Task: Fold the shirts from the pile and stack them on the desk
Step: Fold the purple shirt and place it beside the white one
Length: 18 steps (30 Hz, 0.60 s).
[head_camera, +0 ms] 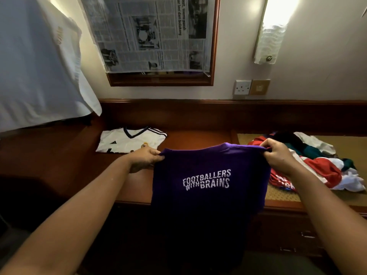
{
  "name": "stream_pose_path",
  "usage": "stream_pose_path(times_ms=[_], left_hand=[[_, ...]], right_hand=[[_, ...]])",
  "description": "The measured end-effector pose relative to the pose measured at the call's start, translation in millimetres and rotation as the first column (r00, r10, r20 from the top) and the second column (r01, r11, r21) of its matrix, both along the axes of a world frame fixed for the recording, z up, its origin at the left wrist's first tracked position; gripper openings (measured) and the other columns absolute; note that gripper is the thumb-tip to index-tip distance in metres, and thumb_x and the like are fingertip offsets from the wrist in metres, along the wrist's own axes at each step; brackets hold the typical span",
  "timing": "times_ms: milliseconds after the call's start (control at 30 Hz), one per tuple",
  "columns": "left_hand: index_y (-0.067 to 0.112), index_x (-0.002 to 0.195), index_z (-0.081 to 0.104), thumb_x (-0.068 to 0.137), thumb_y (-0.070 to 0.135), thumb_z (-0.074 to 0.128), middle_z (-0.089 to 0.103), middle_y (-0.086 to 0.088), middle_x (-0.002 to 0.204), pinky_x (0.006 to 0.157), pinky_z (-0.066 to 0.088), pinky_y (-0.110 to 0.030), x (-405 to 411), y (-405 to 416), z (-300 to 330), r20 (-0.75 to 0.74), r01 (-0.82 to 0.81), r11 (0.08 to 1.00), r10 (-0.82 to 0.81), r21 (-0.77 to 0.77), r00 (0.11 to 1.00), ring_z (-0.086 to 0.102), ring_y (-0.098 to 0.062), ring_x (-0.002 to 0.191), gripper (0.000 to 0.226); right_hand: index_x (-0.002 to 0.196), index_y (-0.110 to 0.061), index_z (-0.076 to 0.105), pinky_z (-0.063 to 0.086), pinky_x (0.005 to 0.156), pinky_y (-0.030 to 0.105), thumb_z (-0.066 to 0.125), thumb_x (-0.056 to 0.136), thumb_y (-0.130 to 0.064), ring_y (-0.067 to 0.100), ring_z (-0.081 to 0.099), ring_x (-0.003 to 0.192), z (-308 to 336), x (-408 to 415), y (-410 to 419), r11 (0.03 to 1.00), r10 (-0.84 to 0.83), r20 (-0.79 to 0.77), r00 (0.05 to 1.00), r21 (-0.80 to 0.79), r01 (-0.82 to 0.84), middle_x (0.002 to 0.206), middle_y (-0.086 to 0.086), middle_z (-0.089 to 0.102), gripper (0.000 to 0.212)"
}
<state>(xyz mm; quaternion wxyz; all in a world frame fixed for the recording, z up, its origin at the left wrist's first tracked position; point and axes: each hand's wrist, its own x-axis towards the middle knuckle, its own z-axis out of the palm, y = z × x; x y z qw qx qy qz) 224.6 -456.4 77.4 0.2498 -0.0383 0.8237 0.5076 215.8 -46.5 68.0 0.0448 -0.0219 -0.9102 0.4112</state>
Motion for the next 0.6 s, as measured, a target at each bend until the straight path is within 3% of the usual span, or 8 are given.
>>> stream_pose_path(times_ms=[133, 200, 300, 400, 500, 567, 600], left_hand=[[0.008, 0.112, 0.064, 0.1, 0.023, 0.048, 0.066, -0.015, 0.109, 0.087, 0.049, -0.036, -32.7, 7.9, -22.7, -0.191, -0.105, 0.99, 0.086, -0.09, 0.978, 0.061, -0.025, 0.098, 0.025], [0.016, 0.11, 0.063, 0.098, 0.028, 0.051, 0.064, -0.007, 0.109, 0.087, 0.05, -0.035, -48.9, 8.4, -31.2, -0.183, -0.086, 0.989, 0.063, -0.117, 0.981, 0.061, -0.022, 0.101, 0.02], [0.024, 0.113, 0.056, 0.09, 0.036, 0.063, 0.058, 0.003, 0.113, 0.083, 0.049, -0.026, -70.4, 3.9, -40.3, -0.133, 0.045, 0.979, -0.073, -0.199, 0.988, 0.057, -0.016, 0.104, 0.026], [0.018, 0.127, 0.048, 0.086, 0.036, 0.068, 0.05, 0.007, 0.118, 0.089, 0.043, -0.026, -89.0, -5.6, -55.0, -0.119, 0.167, 0.885, -0.24, -0.435, 0.963, 0.051, -0.013, 0.109, 0.048], [0.015, 0.119, 0.05, 0.088, 0.022, 0.065, 0.056, -0.002, 0.116, 0.082, 0.042, -0.027, -99.1, -18.3, -78.4, -0.105, 0.21, 0.776, -0.334, -0.595, 0.937, 0.054, -0.018, 0.101, 0.035], [0.012, 0.115, 0.051, 0.088, 0.012, 0.061, 0.057, -0.009, 0.113, 0.079, 0.043, -0.029, -102.9, -30.0, -97.8, -0.122, 0.165, 0.73, -0.324, -0.664, 0.938, 0.056, -0.024, 0.1, 0.029], [0.011, 0.113, 0.052, 0.087, 0.009, 0.059, 0.058, -0.01, 0.111, 0.078, 0.045, -0.032, -103.1, -35.2, -106.2, -0.128, 0.136, 0.718, -0.301, -0.683, 0.945, 0.057, -0.027, 0.098, 0.028]], right_hand=[[0.089, -0.006, 0.06, 0.041, 0.062, 0.03, 0.053, 0.084, 0.012, 0.022, 0.053, 0.076, -21.8, -36.3, -0.7, 1.0, 0.022, 0.079, 0.997, -0.01, -0.021, 0.083, 0.012, 0.061, 0.02], [0.093, -0.008, 0.06, 0.042, 0.063, 0.032, 0.051, 0.086, 0.011, 0.022, 0.055, 0.079, -26.6, -54.8, -0.7, 0.999, 0.053, 0.156, 0.986, -0.002, -0.053, 0.086, 0.01, 0.061, 0.021], [0.089, -0.015, 0.06, 0.041, 0.063, 0.029, 0.045, 0.081, 0.017, 0.021, 0.054, 0.083, -35.5, -78.5, -0.8, 0.989, 0.123, 0.277, 0.953, 0.044, -0.14, 0.089, 0.005, 0.06, 0.037], [0.088, -0.013, 0.063, 0.04, 0.066, 0.026, 0.046, 0.078, 0.017, 0.019, 0.053, 0.084, -40.3, -89.2, -9.0, 0.983, 0.171, 0.374, 0.912, 0.004, -0.186, 0.089, 0.004, 0.061, 0.036], [0.097, -0.017, 0.067, 0.039, 0.068, 0.024, 0.058, 0.092, -0.01, 0.014, 0.056, 0.088, -44.7, -86.2, -19.9, 0.978, 0.206, 0.474, 0.856, -0.122, -0.168, 0.097, 0.0, 0.063, 0.013], [0.094, -0.015, 0.071, 0.048, 0.071, 0.029, 0.057, 0.095, -0.028, 0.017, 0.062, 0.088, -51.1, -82.0, -25.6, 0.98, 0.196, 0.501, 0.843, -0.081, -0.18, 0.094, 0.002, 0.068, 0.019], [0.09, -0.014, 0.072, 0.051, 0.074, 0.035, 0.058, 0.095, -0.027, 0.021, 0.064, 0.086, -55.9, -80.2, -28.4, 0.98, 0.173, 0.5, 0.848, 0.003, -0.201, 0.091, 0.005, 0.07, 0.02]])
